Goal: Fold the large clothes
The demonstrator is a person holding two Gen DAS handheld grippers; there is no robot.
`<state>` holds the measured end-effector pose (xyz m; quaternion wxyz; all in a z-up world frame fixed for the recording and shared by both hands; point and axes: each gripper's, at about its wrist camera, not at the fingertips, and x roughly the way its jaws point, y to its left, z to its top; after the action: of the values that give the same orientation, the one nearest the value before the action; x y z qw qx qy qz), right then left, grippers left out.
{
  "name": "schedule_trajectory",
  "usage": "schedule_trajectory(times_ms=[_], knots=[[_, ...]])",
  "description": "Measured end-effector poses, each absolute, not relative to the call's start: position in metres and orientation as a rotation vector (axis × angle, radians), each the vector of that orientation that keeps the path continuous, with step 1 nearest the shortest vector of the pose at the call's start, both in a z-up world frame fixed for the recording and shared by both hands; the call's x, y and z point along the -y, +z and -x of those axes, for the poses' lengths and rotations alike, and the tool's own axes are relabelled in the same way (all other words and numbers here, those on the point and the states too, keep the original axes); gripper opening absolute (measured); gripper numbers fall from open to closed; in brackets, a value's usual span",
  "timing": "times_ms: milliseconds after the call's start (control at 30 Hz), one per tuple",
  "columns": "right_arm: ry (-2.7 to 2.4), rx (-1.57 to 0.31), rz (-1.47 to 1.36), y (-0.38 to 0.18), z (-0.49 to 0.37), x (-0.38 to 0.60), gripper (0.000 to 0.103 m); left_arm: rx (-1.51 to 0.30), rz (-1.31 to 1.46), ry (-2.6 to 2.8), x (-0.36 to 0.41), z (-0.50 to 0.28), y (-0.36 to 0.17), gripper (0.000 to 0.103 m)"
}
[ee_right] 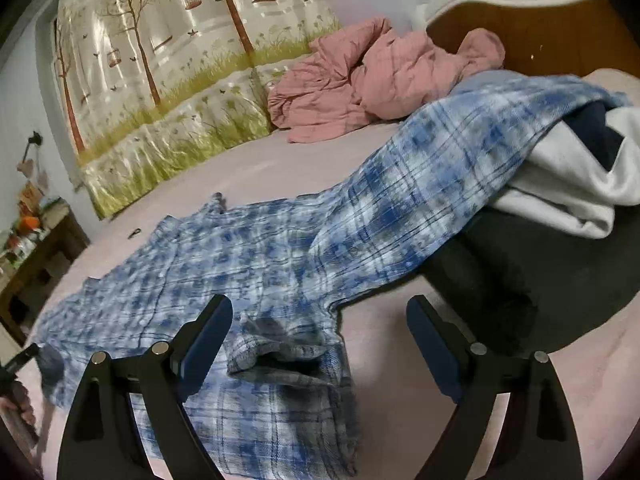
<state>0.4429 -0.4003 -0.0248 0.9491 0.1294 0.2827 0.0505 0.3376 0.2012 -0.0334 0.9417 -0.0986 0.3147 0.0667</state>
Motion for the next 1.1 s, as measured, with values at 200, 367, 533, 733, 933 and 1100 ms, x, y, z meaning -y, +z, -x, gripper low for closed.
schedule_trajectory(times_ms=[200, 367, 533, 733, 933, 1100], knots=[[0.271, -0.671, -0.149, -0.034, -0.448, 0.377, 0.090, -0.661, 0.229, 0.134, -0.209, -0.338, -0.037, 0.103], [0.219, -0.794, 0.048, -0.060, -0.463, 0.346, 0.050, -0.677, 0.238, 0.149, -0.216, -0.339, -0.041, 0.103], [0.074, -0.705, -0.037, -0.053, -0.478, 0.367, 0.009, -0.655, 0.201, 0.231, -0.227, -0.335, -0.038, 0.103], [-0.030, -0.806, -0.146, -0.078, -0.500, 0.399, 0.003, -0.639, 0.333, 0.151, -0.246, -0.328, -0.037, 0.100], [0.047, -0.636, -0.091, -0.041, -0.455, 0.384, 0.004, -0.668, 0.305, -0.048, -0.218, -0.332, -0.034, 0.099], [0.211, -0.723, -0.129, -0.046, -0.459, 0.367, 0.058, -0.761, 0.308, 0.121, -0.208, -0.349, -0.057, 0.037]])
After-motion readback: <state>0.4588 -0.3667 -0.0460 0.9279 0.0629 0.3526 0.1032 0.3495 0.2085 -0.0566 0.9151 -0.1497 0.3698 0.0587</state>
